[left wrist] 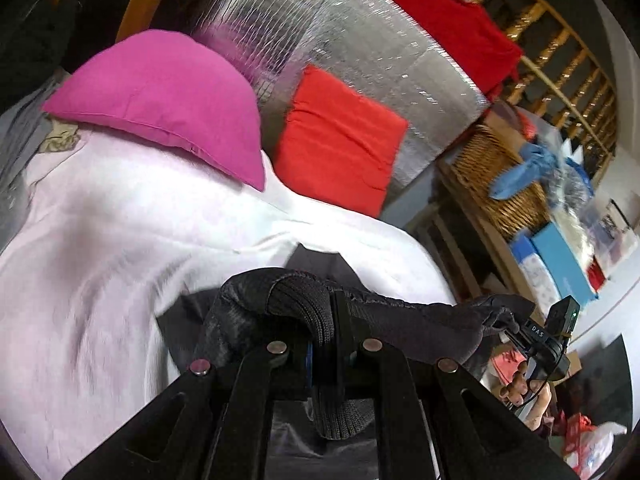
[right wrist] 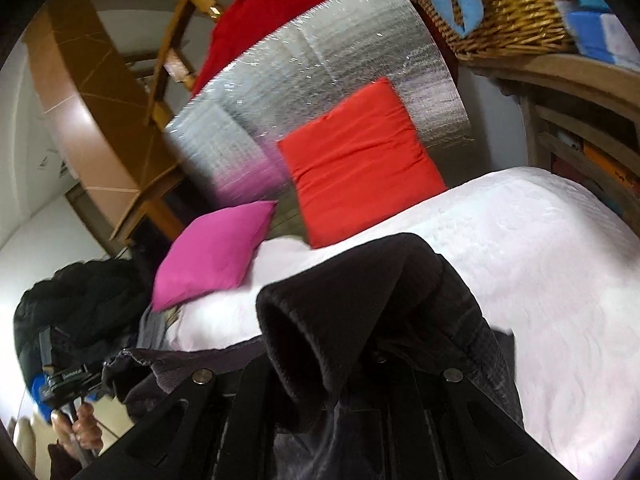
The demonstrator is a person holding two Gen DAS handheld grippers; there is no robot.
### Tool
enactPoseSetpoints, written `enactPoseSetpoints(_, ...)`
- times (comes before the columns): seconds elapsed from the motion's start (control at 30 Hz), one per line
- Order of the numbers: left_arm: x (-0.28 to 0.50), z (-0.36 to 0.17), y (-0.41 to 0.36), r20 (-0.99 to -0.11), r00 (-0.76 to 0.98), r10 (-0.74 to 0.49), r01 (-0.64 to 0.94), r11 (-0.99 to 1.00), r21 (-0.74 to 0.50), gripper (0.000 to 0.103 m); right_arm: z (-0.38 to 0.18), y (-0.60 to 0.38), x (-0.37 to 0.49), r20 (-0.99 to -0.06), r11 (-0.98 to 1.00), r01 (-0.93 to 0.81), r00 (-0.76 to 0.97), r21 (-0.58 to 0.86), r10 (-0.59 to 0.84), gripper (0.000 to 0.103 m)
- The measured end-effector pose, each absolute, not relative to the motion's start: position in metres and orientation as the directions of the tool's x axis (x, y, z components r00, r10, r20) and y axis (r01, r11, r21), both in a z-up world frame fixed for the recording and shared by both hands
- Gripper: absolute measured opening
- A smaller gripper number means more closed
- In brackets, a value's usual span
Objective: Fold large clothes
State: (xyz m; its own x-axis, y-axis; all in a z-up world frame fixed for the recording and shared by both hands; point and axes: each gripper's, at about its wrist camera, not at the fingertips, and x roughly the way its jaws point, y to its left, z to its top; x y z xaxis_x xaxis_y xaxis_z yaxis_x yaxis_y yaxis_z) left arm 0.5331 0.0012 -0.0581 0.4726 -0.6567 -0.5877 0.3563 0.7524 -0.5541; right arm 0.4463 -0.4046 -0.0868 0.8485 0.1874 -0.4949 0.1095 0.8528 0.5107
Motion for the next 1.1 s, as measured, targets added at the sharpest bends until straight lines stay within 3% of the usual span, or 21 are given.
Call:
enactPoseSetpoints(0.27,0.615,-0.129,-0.029,-0.679,0.433,-0.593,0.269,0.804,-0.531,0.009,-0.156,-0.424,0.553,-0.589,0.847,0.232,0.800,0.477,0.113,0.009)
enactPoseSetpoints(0.7,0.652,-0.187,-0.032,-0.691,0.448,-0.567,0.220,0.819,-0.529,0.009,-0.208,-0.428,0.607,-0.634,0.859,0.293,0.772,0.420,0.047,0.009)
enactPoseSetpoints(0.93,0.652,-0.207,-0.038,-0.698,0.474,-0.537,0.198,0.837,-0.510,0.013,-0.233,-0.440,0.623,-0.704,0.810,0.339,0.700,0.478,0.122,0.013)
enactPoseSetpoints(1.1,0.645,-0.198,-0.032,-0.703,0.461,-0.542,0.202,0.835,-0.511,0.014,-0.234,-0.452,0.618,-0.699,0.745,0.343,0.680,0.572,0.223,0.019)
